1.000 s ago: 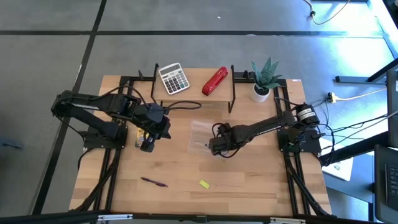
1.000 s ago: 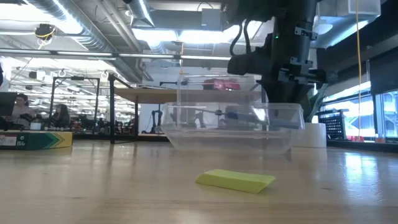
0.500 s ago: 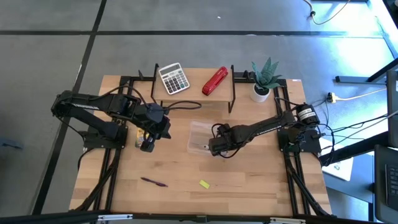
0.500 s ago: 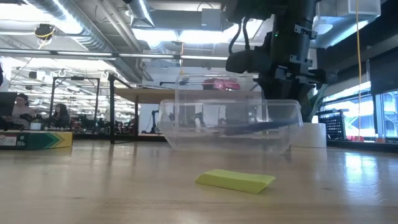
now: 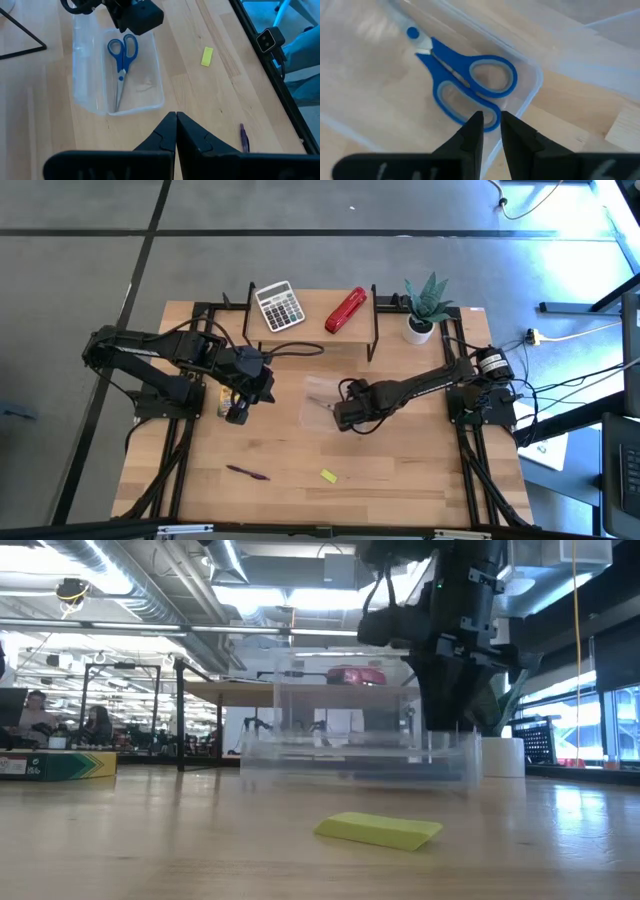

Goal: Pack school essentials
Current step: Put the yellow crayon box into the transparent supply box

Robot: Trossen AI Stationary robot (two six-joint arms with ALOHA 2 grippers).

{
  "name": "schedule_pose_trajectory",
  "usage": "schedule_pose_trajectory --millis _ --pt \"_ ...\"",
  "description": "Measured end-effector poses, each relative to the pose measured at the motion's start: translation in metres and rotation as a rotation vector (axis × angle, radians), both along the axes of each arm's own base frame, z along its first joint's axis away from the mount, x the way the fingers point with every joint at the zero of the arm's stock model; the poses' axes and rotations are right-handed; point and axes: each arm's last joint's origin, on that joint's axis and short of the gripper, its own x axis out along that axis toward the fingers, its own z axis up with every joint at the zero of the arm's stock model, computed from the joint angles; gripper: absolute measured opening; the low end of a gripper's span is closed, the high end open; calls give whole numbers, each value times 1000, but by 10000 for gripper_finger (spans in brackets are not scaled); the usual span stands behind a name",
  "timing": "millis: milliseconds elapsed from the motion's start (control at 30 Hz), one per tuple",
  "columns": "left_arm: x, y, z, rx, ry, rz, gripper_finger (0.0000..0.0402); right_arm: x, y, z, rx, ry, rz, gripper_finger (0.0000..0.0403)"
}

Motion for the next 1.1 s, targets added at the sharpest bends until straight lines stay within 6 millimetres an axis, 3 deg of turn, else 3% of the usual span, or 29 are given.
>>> schedule_pose_trajectory --millis 300,467,667,867,1100 --pt "0 0 0 -1 0 2 0 1 4 8 -5 3 48 69" --pt "0 0 0 -13 4 16 0 8 14 25 -12 -37 165 69" --pt "0 0 0 -43 12 52 0 14 19 55 -33 -53 301 69" --pt "-1 -3 0 -127 44 66 0 18 32 99 -76 -133 451 69" --pt "-4 -7 -2 -280 123 135 0 7 41 142 -197 -102 661 69"
